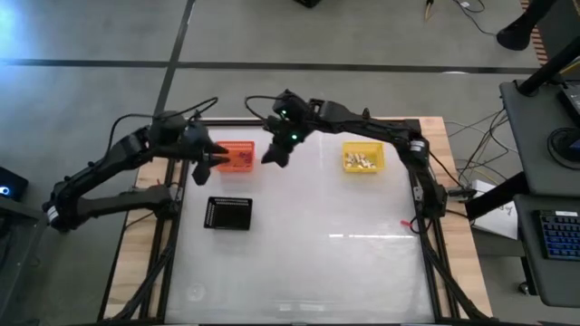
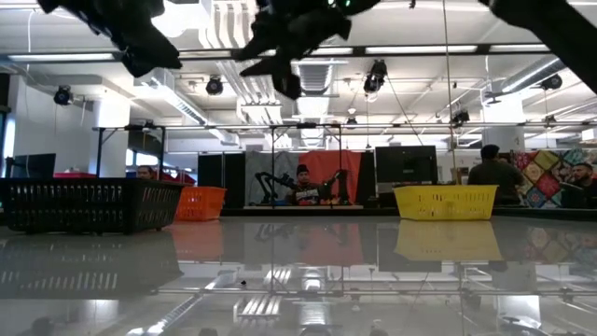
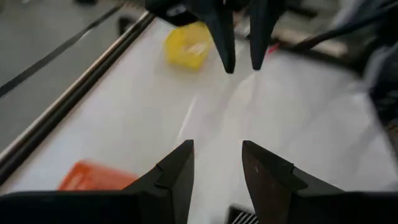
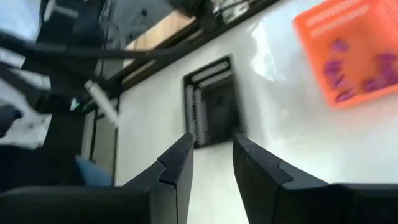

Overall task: Sort Halloween decoration
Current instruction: Return to Home Position

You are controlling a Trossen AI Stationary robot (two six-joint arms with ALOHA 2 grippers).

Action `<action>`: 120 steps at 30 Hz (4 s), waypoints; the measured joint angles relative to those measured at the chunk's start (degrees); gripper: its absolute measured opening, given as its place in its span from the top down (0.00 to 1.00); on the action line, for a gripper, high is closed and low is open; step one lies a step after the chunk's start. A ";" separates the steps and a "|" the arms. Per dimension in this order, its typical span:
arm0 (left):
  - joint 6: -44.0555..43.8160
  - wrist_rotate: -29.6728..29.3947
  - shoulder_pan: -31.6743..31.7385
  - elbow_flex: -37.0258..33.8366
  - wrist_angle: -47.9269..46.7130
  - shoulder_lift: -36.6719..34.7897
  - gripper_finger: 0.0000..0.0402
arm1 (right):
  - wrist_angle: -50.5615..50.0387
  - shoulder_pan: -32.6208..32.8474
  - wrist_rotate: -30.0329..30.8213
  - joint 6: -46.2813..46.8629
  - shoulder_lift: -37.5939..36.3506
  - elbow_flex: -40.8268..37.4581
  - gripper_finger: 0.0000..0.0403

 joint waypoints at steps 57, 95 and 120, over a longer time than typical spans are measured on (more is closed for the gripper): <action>-14.00 3.86 0.00 -35.72 31.89 -34.37 0.71 | -7.25 30.51 27.91 -7.38 -47.85 -10.15 0.79; -14.66 3.82 0.01 -35.69 31.92 -34.31 0.71 | 42.42 34.59 45.05 -6.95 -103.63 -100.93 0.80; -19.24 3.82 0.02 -35.69 31.67 -34.23 0.71 | 41.91 34.57 44.95 -5.64 -116.15 -119.04 0.80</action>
